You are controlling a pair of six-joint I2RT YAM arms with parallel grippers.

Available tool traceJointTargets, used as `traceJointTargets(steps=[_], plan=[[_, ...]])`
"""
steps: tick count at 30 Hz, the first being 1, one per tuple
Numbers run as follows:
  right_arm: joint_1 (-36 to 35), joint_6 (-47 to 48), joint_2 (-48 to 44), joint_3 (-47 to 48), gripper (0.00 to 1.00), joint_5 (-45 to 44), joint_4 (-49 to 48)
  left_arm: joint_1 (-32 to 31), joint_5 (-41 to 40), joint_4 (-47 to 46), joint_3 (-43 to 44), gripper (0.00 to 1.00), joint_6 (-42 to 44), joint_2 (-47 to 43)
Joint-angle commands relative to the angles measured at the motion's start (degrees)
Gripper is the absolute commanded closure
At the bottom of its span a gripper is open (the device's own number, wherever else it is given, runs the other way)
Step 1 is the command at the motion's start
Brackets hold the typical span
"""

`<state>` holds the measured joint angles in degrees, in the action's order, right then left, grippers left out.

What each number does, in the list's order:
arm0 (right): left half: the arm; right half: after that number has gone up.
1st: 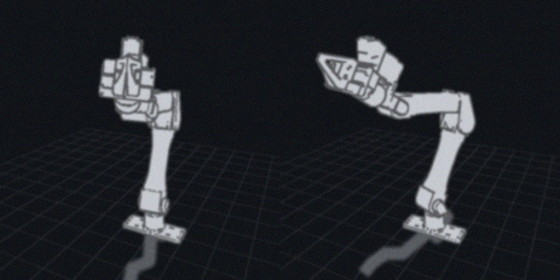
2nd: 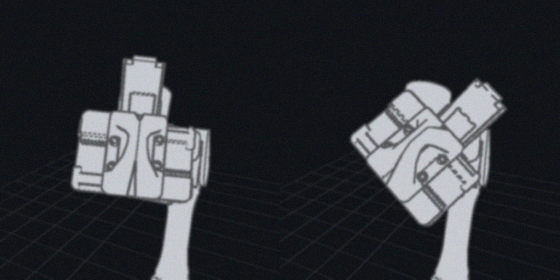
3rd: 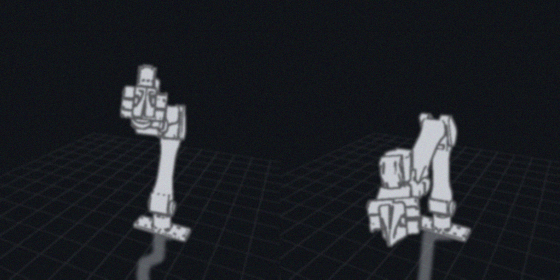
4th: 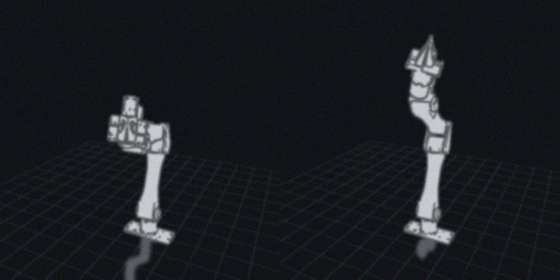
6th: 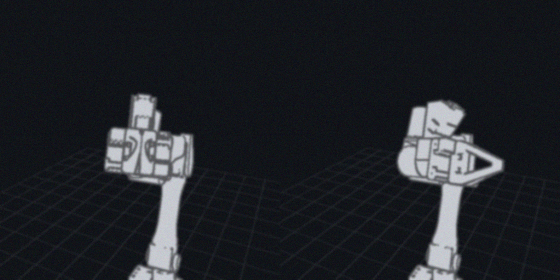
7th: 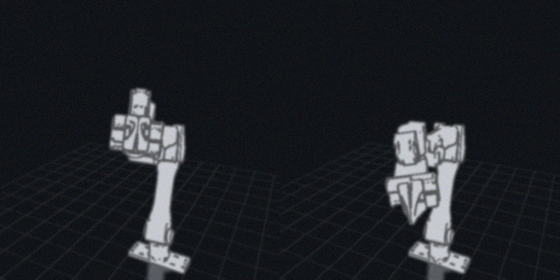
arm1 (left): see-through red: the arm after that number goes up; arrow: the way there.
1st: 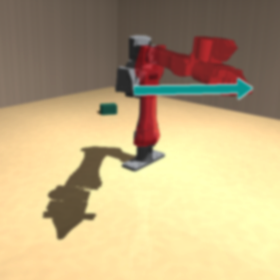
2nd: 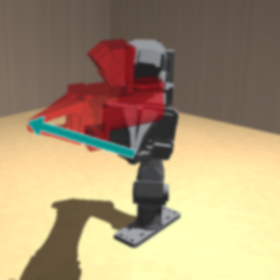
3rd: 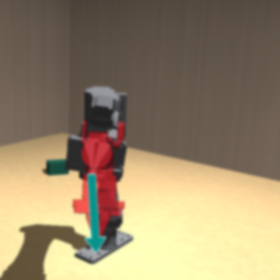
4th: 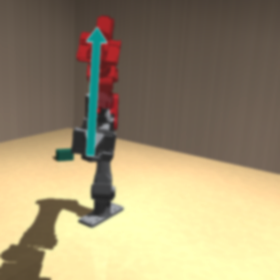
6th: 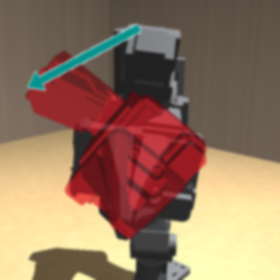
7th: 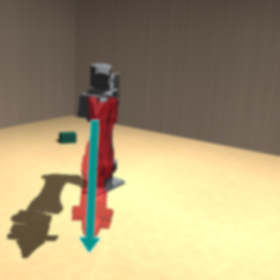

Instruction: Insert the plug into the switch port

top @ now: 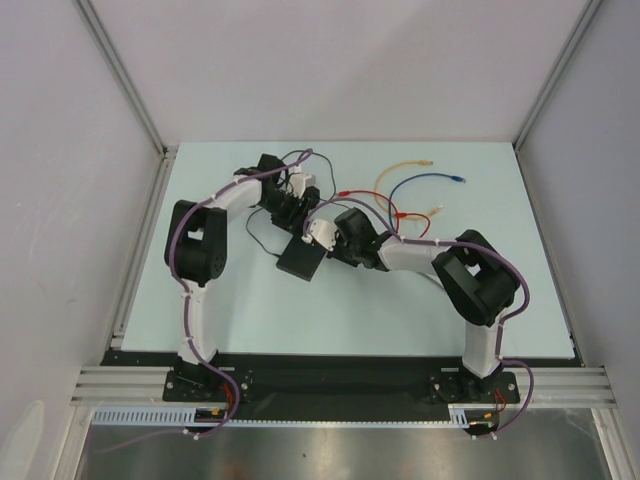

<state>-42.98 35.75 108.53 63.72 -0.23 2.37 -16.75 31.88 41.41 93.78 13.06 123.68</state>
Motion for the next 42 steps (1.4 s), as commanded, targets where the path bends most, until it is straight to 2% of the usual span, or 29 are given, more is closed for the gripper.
traceJointTargets(steps=[1, 5, 17, 22, 30, 35, 42], plan=[[-0.17, 0.11, -2.89, 2.19, 1.00, 7.09, -10.99, -3.11, 7.67, 2.01, 3.51, 0.45, 1.44, 1.30], [-0.43, -1.38, -2.62, 3.16, 1.00, 7.44, -10.28, -3.90, 8.72, 2.54, 4.22, 0.46, 1.62, 1.65], [-3.42, -5.33, 1.15, 4.66, 1.00, -2.58, -15.02, -4.60, 16.28, 1.84, -0.70, 0.54, -3.30, 2.18], [-3.69, -7.80, 1.25, 4.74, 1.00, -1.01, -17.14, -4.87, 19.71, 0.08, -4.21, 0.59, -6.03, 1.57], [-3.86, -7.80, 1.59, 4.83, 1.00, 4.18, -20.65, -6.10, 20.68, 0.51, -5.97, 0.63, -5.24, 0.95], [-4.21, -8.41, 2.04, 7.02, 1.00, 5.76, -19.42, -7.68, 21.12, 0.17, -7.29, 0.63, -5.59, 0.78], [-4.83, -3.41, 2.74, 9.14, 1.00, 6.91, -17.58, -8.91, 21.12, 0.16, -8.61, 0.66, -5.15, 0.34]])
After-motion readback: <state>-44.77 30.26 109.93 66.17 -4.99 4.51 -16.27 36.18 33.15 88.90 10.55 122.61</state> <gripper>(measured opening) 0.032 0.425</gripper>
